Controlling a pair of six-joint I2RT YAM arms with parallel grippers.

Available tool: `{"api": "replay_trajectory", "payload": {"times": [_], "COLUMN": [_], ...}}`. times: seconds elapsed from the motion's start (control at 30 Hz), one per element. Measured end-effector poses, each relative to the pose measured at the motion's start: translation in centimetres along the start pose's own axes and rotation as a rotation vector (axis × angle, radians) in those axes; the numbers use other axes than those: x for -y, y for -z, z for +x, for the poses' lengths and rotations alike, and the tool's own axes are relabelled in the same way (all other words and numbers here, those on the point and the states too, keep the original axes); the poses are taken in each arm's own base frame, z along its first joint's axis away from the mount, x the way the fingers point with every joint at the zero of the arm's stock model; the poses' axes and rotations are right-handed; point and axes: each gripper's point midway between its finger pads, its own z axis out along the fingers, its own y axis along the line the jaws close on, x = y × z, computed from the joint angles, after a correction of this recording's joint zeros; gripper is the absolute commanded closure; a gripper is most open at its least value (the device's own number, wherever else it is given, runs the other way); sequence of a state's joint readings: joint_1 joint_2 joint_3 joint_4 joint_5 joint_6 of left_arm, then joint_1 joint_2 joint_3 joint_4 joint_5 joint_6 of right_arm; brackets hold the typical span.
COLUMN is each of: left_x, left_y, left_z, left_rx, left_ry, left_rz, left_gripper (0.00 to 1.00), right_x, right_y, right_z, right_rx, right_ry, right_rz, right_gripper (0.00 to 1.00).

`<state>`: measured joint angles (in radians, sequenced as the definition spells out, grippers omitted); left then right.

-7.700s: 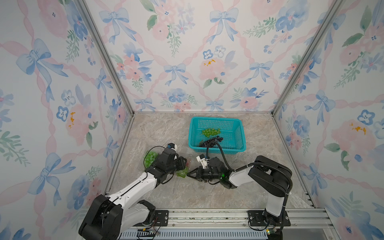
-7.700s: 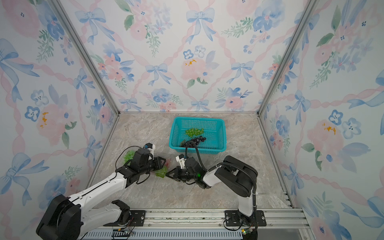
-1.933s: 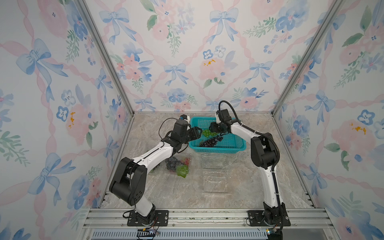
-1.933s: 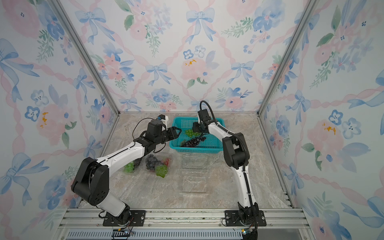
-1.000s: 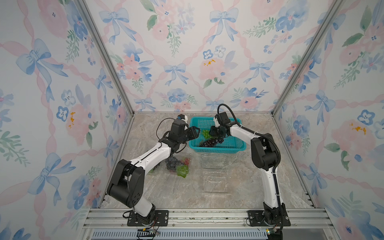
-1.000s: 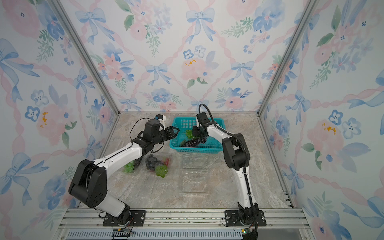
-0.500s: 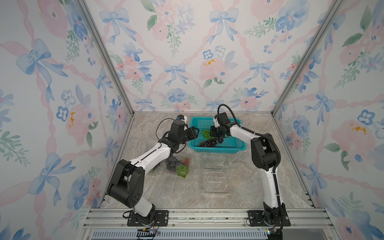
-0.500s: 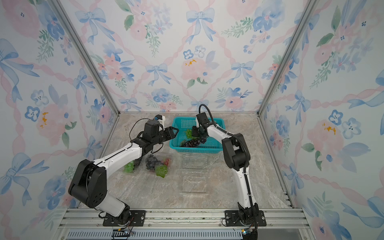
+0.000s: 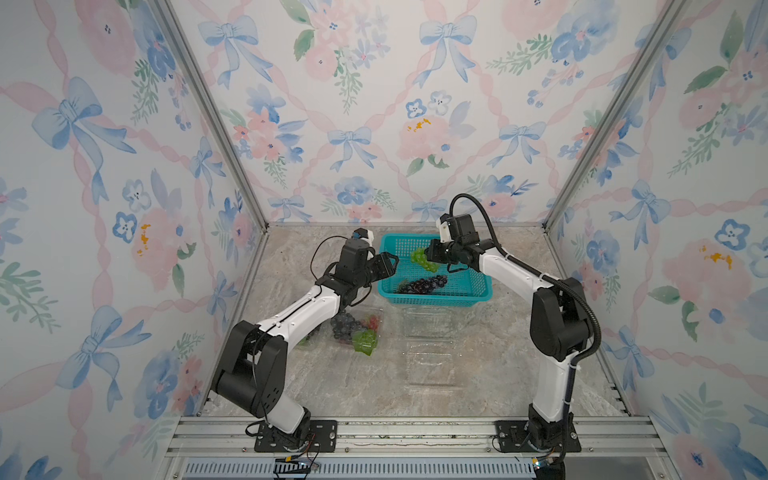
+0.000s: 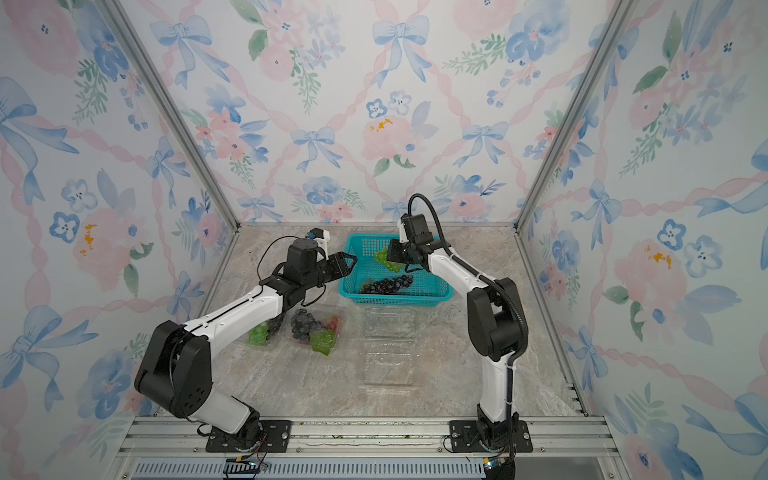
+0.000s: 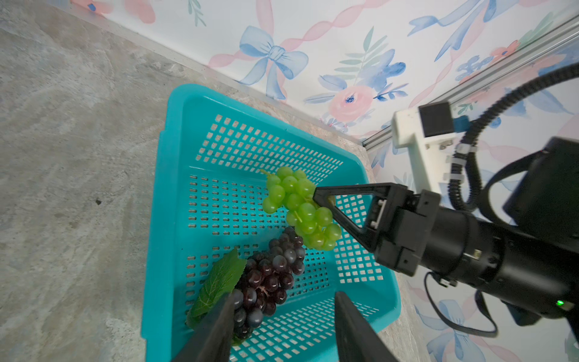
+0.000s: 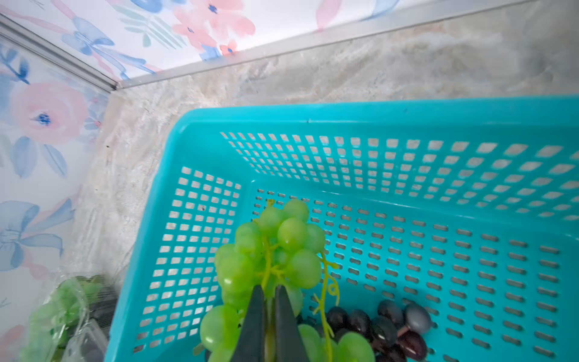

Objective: Pack grapes into containers
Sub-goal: Pick up the grape from the basket, then place the grape into the packing box.

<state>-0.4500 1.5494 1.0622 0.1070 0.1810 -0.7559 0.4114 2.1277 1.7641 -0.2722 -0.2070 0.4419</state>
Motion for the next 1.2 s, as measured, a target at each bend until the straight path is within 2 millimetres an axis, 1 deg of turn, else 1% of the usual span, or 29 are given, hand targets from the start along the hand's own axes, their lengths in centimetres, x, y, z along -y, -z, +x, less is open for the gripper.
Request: {"api": "replay_trajectory", "payload": {"times": [0.1,0.3,0.4,0.47,0.53,0.57,0.67,0.73,0.83,0.9,0.97,1.03,1.13,1.2], "left_x": [0.2,0.9,0.9,0.9,0.9,0.9,0.8,0.8,0.7,0.9,1.3,1.8,2.3,2.3], "left_y": [0.2,1.1,1.3,1.4,1.4,1.4,1.8,2.3,3.2,3.8,4.3,4.8,5.1,5.1], "left_z": [-0.2,-1.0,-1.3,-1.4,-1.4,-1.3,-1.1,-1.0,-0.8,-0.7,-0.6,-0.4,-0.1,0.2], "left_rx": [0.007,0.033,0.042,0.044,0.043,0.043,0.044,0.047,0.06,0.072,0.081,0.085,0.087,0.084], "left_ry": [-0.001,-0.006,-0.001,0.002,0.004,0.006,0.009,0.009,0.007,0.003,-0.002,-0.008,-0.011,-0.006], "left_rz": [0.004,0.019,0.019,0.018,0.018,0.018,0.019,0.019,0.016,0.016,0.023,0.032,0.042,0.04], "left_gripper": [0.47,0.47,0.47,0.47,0.47,0.47,0.47,0.47,0.46,0.46,0.45,0.45,0.45,0.45], "right_x": [-0.7,-1.5,-2.6,-3.8,-5.4,-6.1,-8.5,-9.9,-11.6,-12.1,-12.1,-11.7,-10.6,-9.9], "right_y": [1.3,4.1,6.6,8.6,10.9,11.7,14.6,16.2,17.9,18.3,18.4,18.1,17.5,17.1], "right_z": [-0.7,-0.3,0.2,0.7,1.8,2.3,5.0,7.3,11.1,13.7,16.5,19.4,22.8,24.6], "right_rx": [0.022,0.025,0.031,0.036,0.035,0.039,0.022,0.0,-0.043,-0.081,-0.127,-0.177,-0.242,-0.274], "right_ry": [0.006,0.022,0.052,0.079,0.116,0.132,0.194,0.232,0.285,0.315,0.333,0.34,0.333,0.327], "right_rz": [-0.014,-0.023,-0.031,-0.042,-0.06,-0.069,-0.096,-0.114,-0.143,-0.148,-0.143,-0.132,-0.106,-0.088], "right_gripper": [1.0,1.0,1.0,1.0,1.0,1.0,1.0,1.0,1.0,1.0,1.0,1.0,1.0,1.0]}}
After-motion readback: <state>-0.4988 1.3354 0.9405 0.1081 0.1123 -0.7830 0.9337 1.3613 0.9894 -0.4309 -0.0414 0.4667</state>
